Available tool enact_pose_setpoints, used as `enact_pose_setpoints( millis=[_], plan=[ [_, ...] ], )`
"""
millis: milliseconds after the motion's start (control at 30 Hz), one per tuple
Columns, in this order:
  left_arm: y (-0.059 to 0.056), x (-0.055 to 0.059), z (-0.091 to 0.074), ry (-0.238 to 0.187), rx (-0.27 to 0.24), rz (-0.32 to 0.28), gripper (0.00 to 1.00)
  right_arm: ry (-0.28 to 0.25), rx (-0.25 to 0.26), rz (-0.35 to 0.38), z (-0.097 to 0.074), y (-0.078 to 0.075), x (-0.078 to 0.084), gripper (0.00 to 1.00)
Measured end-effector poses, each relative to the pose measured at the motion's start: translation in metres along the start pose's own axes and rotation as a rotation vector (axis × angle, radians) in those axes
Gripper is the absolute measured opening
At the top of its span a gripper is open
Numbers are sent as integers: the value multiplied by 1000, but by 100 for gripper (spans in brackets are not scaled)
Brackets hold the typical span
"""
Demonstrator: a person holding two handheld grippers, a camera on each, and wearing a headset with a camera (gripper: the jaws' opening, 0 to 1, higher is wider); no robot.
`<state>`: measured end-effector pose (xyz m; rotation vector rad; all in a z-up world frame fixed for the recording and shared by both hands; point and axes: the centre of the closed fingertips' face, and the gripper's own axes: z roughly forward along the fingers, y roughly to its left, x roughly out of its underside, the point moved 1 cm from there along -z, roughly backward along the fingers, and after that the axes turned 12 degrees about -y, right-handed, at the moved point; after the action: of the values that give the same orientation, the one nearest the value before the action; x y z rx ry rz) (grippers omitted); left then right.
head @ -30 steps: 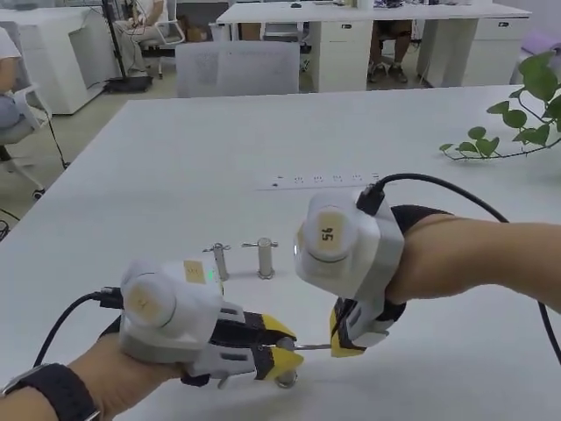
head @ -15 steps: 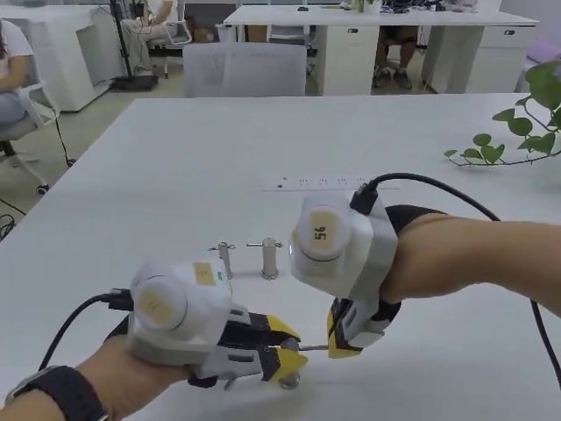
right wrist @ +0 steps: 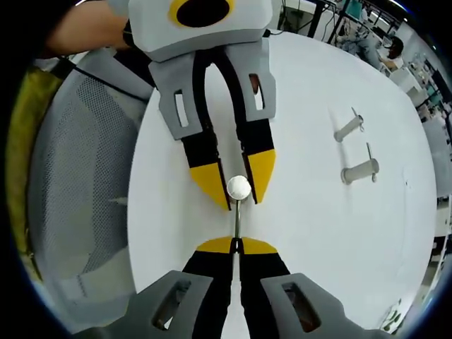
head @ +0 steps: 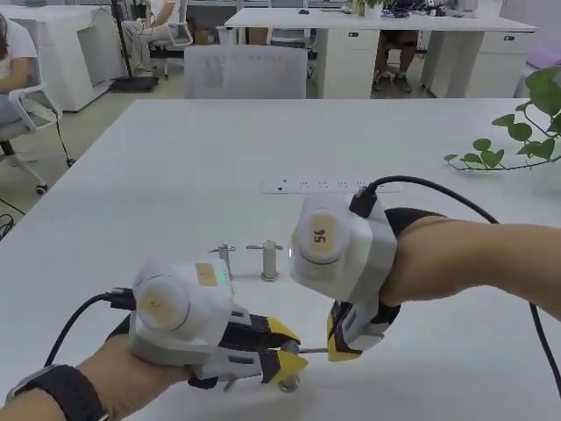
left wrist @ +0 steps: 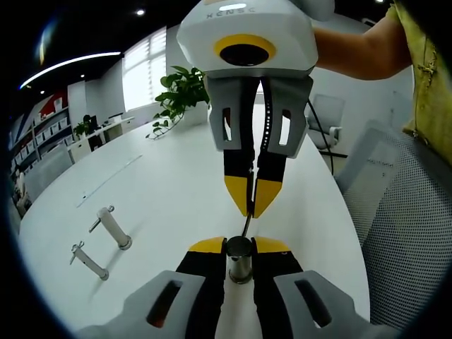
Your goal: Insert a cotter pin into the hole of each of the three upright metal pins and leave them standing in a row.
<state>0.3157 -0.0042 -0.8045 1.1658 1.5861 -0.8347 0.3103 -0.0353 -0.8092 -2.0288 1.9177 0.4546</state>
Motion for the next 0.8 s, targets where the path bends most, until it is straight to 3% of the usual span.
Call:
enact_pose_setpoints(
  millis=[67, 167, 500, 800],
  plan=[
    [0, 0, 0, 0, -2, -3, 13, 10, 4, -7, 0, -1, 1, 2],
    [3, 3, -2, 15, -19, -14, 23, 13, 3, -11, -1, -1, 1, 2],
    [0, 6, -3, 36, 1, 26, 13, 32, 6, -27, -1, -2, 0, 2],
    [0, 7, -3, 37, 5, 36, 12, 70, 7, -48, -1, 0, -1, 2]
  ],
)
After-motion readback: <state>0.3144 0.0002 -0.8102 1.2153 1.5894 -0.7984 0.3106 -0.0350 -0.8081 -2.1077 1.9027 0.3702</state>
